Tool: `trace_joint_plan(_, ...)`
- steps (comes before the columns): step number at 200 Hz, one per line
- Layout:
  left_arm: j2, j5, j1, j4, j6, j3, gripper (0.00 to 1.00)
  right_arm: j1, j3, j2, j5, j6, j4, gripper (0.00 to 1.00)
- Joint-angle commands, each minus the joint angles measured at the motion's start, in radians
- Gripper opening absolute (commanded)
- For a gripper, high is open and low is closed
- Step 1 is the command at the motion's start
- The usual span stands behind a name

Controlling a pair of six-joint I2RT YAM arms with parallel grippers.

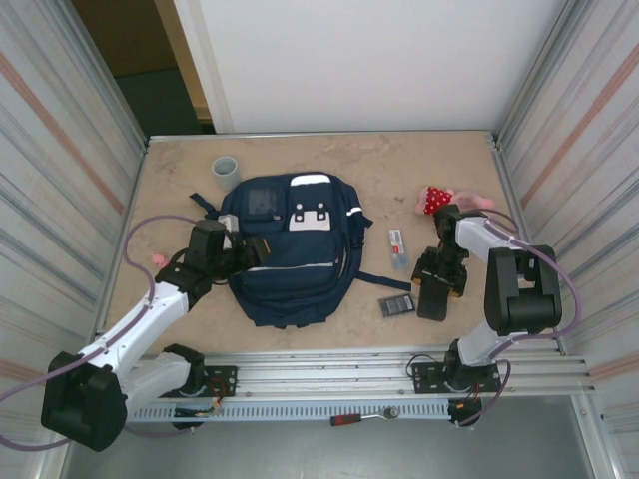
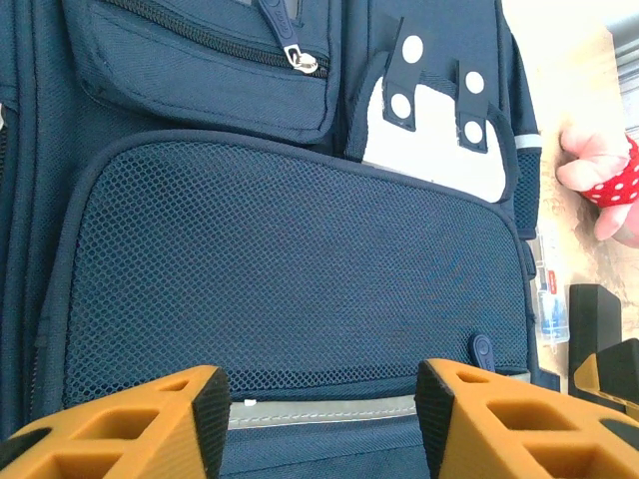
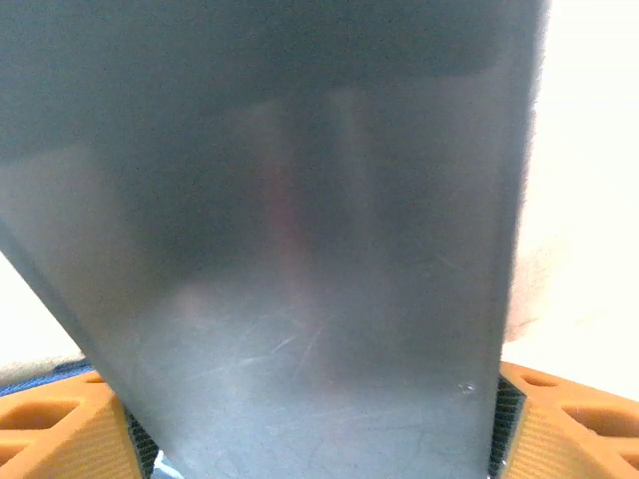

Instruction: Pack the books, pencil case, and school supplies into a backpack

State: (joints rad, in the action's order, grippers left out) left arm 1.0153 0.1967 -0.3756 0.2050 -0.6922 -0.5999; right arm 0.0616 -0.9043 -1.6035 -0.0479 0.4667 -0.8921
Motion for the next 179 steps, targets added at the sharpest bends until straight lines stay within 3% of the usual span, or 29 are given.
trace_joint_plan(1, -0.005, -0.013, -0.008, -0.008, -0.005, 0.005, 0.54, 0.002, 0.007, -0.014, -0.011, 0.008, -0.030, 0.76)
trace_joint_plan(19, 0.002, -0.010, -0.008, -0.007, -0.003, 0.002, 0.54, -0.012, 0.005, -0.039, -0.013, 0.005, -0.028, 0.88)
trace_joint_plan(48, -0.001, -0.009, -0.008, -0.007, 0.045, -0.009, 0.54, -0.023, 0.002, -0.069, -0.016, -0.008, -0.004, 0.89)
trace_joint_plan(61, -0.011, 0.001, -0.009, -0.013, 0.108, -0.019, 0.56, -0.030, 0.000, -0.084, -0.017, -0.015, 0.004, 0.85)
trace_joint_plan(81, -0.045, 0.014, -0.009, -0.017, 0.225, -0.033, 0.56, -0.030, -0.003, -0.078, -0.006, -0.020, 0.002, 0.71)
trace_joint_plan(105, -0.083, 0.060, -0.011, -0.014, 0.426, -0.061, 0.57, -0.031, -0.001, 0.017, -0.024, -0.021, 0.001, 0.66)
trace_joint_plan(129, -0.082, 0.172, -0.055, 0.013, 0.754, -0.103, 0.59, -0.038, -0.004, 0.198, -0.062, -0.034, 0.011, 0.63)
trace_joint_plan(165, 0.043, 0.082, -0.227, 0.179, 1.217, -0.191, 0.68, -0.060, -0.023, 0.445, -0.157, -0.053, 0.030, 0.62)
trace_joint_plan(179, 0.123, 0.023, -0.274, 0.226, 1.336, -0.218, 0.77, -0.062, -0.007, 0.527, -0.186, -0.042, 0.061, 0.62)
